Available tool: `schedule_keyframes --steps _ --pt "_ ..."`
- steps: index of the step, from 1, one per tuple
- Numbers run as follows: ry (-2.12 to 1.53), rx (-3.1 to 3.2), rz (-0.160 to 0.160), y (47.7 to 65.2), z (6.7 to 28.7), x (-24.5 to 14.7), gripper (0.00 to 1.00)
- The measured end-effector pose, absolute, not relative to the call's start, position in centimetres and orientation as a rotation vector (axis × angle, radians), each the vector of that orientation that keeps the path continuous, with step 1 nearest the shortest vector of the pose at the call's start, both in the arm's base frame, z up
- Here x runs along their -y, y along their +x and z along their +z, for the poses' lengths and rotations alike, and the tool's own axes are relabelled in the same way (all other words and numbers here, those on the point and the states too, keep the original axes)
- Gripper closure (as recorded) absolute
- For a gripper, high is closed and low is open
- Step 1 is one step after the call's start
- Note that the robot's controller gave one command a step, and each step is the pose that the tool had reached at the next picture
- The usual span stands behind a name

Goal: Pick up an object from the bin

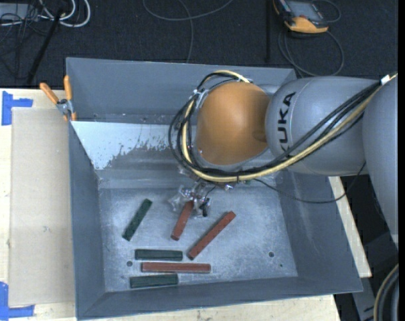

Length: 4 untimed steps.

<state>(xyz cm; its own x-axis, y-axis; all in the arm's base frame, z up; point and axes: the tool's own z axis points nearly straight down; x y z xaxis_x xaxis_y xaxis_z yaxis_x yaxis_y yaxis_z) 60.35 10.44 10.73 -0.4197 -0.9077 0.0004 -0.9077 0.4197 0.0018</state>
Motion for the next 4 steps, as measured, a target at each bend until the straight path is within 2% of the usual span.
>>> schedule_keyframes --steps 1,2,3,4 --pt "2.009 2.412 -0.002 57.9 11.5 -7.1 1.00" --pt "2.006 2.417 -0.005 57.9 11.5 -7.2 0.00" --pt "2.285 2.149 -0.007 55.9 6.8 -3.9 0.00" --pt "2.284 2.155 -0.006 56.0 6.9 -3.9 1.00"
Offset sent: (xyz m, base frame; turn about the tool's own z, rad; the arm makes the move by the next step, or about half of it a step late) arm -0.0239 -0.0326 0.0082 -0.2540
